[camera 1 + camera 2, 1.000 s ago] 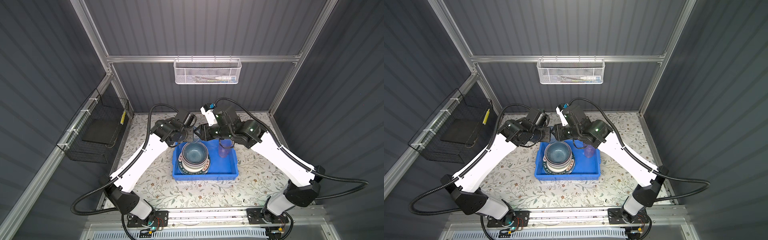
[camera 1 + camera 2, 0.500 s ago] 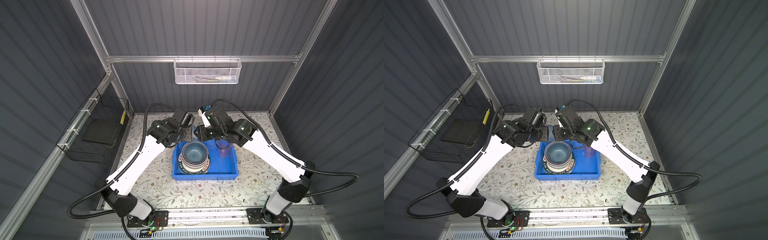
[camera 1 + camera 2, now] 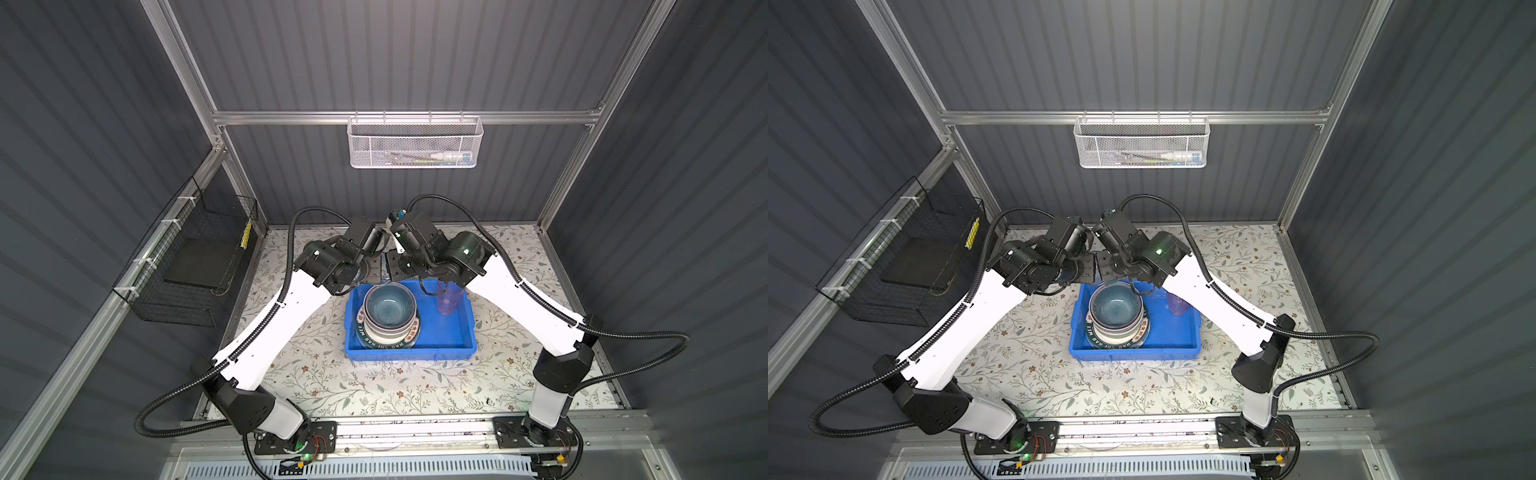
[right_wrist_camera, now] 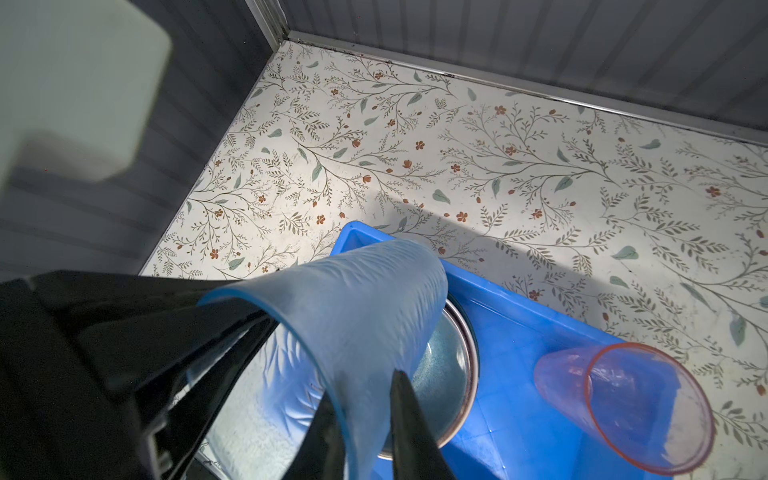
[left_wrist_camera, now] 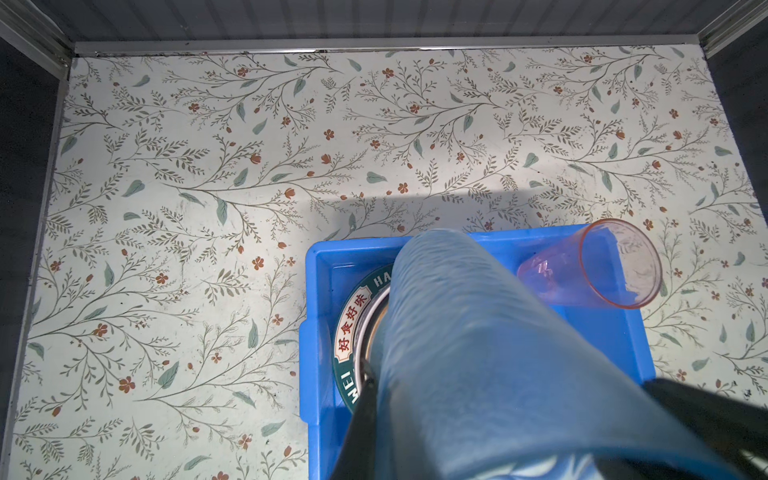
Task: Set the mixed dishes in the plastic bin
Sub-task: 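Pass the frosted blue cup from the left gripper to the right gripper, then lower the frosted blue cup into the bin beside the pink cup with right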
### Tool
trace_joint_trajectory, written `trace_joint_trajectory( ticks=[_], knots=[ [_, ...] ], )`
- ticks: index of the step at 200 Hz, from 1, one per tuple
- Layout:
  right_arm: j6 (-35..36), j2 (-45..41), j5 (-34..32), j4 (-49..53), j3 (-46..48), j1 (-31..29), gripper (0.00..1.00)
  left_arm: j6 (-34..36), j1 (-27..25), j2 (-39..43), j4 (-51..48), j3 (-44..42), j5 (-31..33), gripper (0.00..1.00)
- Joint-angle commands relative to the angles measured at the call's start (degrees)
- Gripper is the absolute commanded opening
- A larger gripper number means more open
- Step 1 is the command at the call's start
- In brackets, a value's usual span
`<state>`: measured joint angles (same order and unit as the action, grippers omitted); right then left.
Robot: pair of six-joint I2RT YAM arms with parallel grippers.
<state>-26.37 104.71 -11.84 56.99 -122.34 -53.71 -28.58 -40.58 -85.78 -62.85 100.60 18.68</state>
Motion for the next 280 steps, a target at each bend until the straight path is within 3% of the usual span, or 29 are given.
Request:
trace_joint_trajectory(
  ticks=[1,78,158,193,224,249,280],
  knots=[
    [-1.05,1.47,-2.16,2.95,-0.59,1.42,0.02,0.62,-0.47,3.57,2.76,-0.03,-5.36,0.0],
    [-0.04,0.26,-0.36,2.7,-0.11,1.44,0.0,1.05,-0.47,6.08,3.6,-2.37,-11.66,0.15],
    [1.4,-2.69,-0.22,3.4,1.49,2.14,0.0,-0.33,-0.46,10.7,8.09,-5.97,-12.18,0.22],
    [2.52,-5.54,-0.29,5.6,2.15,2.88,0.0,-0.88,-0.47,16.11,13.27,-9.99,-14.07,0.42],
    [3.91,-9.25,0.03,7.71,4.23,3.51,0.0,-0.27,-0.46,19.18,14.55,-12.15,-13.47,0.53],
    [4.79,-12.33,-1.1,11.55,6.19,3.88,0.0,0.41,-0.47,20.87,14.86,-14.87,-12.44,0.72],
    [3.37,-15.96,-3.56,17.54,10.06,4.27,0.0,-0.32,-0.38,22.3,15.64,-19.03,-9.84,0.8]
  ],
)
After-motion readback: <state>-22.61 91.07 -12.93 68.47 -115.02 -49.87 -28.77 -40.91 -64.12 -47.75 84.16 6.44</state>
